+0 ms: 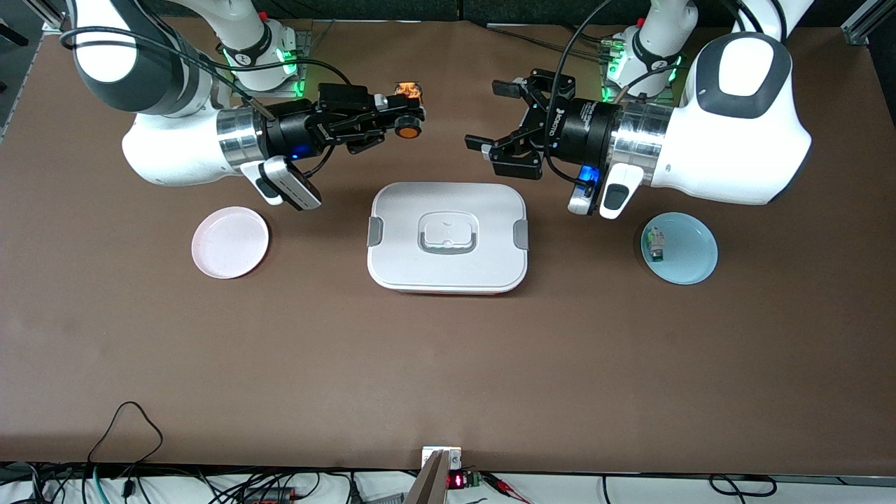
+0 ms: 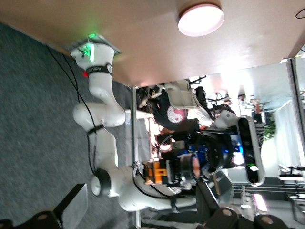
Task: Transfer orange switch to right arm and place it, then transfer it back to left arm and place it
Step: 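Carry the switch with the right gripper while the left gripper withdraws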
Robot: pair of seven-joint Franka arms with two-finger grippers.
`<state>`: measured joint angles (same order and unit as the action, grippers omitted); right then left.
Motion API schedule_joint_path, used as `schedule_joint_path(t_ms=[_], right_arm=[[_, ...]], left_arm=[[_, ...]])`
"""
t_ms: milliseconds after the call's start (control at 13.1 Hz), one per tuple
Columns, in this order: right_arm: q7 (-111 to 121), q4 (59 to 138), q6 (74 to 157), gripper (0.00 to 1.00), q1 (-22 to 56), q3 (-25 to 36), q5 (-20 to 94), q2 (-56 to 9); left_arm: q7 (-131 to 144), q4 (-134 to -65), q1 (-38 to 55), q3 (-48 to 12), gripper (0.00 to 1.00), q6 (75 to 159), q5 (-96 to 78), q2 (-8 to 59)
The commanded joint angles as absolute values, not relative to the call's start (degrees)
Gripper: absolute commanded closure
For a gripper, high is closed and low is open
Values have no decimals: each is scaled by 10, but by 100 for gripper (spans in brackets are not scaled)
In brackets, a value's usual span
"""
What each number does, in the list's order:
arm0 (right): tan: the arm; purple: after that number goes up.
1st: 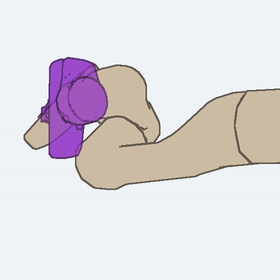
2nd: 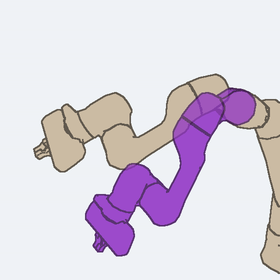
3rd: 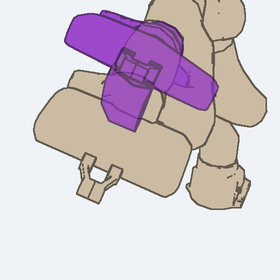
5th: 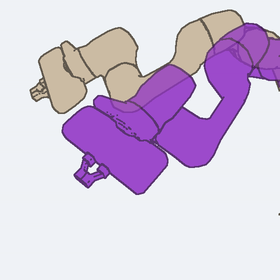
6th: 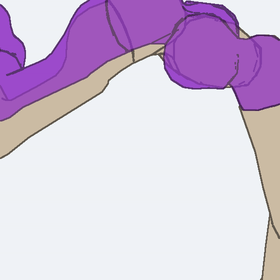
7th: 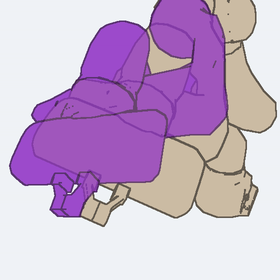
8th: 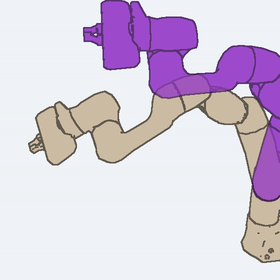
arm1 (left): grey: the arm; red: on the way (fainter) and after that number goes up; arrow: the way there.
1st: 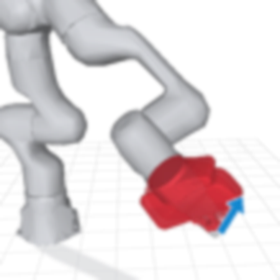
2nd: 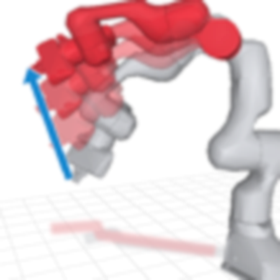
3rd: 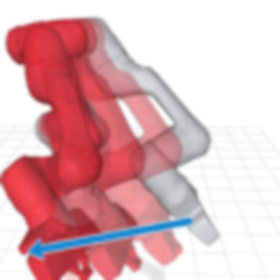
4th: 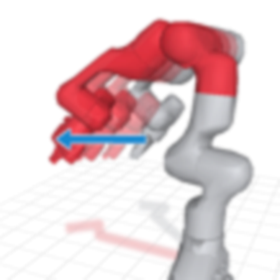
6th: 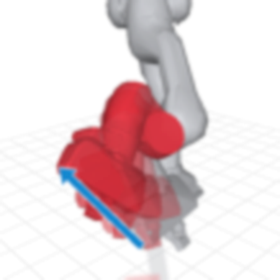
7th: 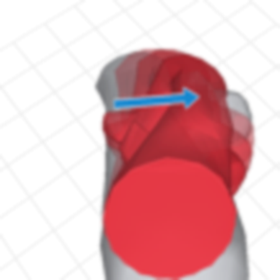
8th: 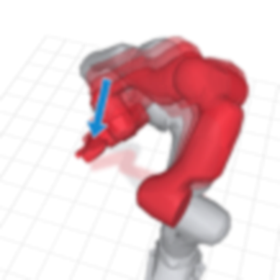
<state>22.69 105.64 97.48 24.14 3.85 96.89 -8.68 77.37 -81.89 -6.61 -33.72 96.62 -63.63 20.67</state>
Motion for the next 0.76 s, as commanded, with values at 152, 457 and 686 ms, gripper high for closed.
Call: schedule_joint_path(t_ms=[152,457,686], right_arm=[[223,1057,963,66,207,34,834,-62],[233,1051,951,66,175,34,709,-62],[271,1037,950,67,146,34,585,-65]], left_arm=[[618,-763,-68,-343,0,852,-486,198],[414,-747,-83,-341,0,799,-347,172],[319,-747,-85,-345,0,769,-247,167]])
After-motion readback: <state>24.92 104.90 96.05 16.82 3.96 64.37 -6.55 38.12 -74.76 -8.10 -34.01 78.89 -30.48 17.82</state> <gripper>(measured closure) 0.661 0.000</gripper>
